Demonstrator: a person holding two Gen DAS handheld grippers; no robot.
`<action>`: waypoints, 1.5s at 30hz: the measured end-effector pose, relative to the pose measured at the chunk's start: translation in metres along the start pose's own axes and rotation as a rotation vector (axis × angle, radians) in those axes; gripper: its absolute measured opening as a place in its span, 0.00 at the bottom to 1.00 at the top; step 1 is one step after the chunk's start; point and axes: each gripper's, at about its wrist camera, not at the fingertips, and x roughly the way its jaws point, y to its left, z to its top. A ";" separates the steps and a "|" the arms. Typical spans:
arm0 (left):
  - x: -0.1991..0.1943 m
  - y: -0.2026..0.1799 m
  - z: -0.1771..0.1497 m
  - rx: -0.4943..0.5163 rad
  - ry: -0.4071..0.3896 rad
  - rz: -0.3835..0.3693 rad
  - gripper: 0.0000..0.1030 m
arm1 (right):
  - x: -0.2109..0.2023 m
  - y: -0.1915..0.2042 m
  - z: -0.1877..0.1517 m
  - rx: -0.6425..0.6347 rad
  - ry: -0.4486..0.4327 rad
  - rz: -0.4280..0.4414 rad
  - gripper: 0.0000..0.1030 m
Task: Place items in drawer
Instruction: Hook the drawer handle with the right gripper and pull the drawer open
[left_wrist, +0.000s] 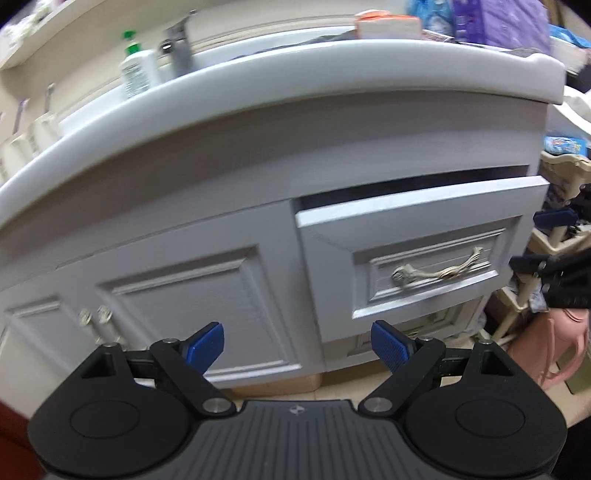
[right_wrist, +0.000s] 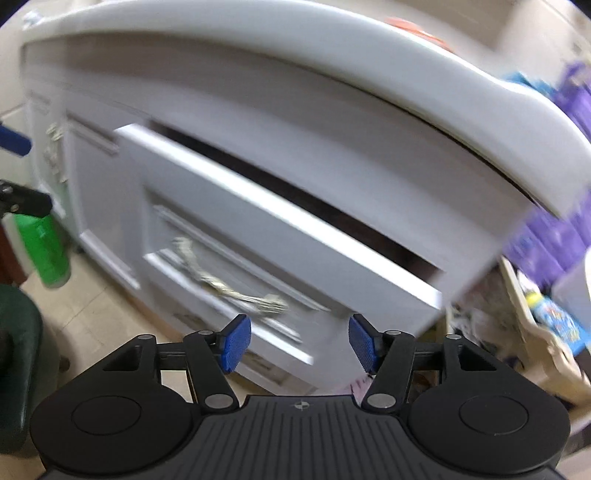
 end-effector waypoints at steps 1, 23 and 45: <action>0.003 -0.001 0.006 0.017 -0.007 -0.023 1.00 | 0.000 -0.009 0.000 0.023 0.000 -0.003 0.57; 0.071 -0.053 0.017 0.205 0.044 -0.134 1.00 | 0.054 -0.051 0.011 0.041 0.010 0.015 0.66; 0.088 -0.049 0.011 0.059 0.059 -0.150 1.00 | 0.056 -0.058 -0.002 0.033 0.013 -0.006 0.58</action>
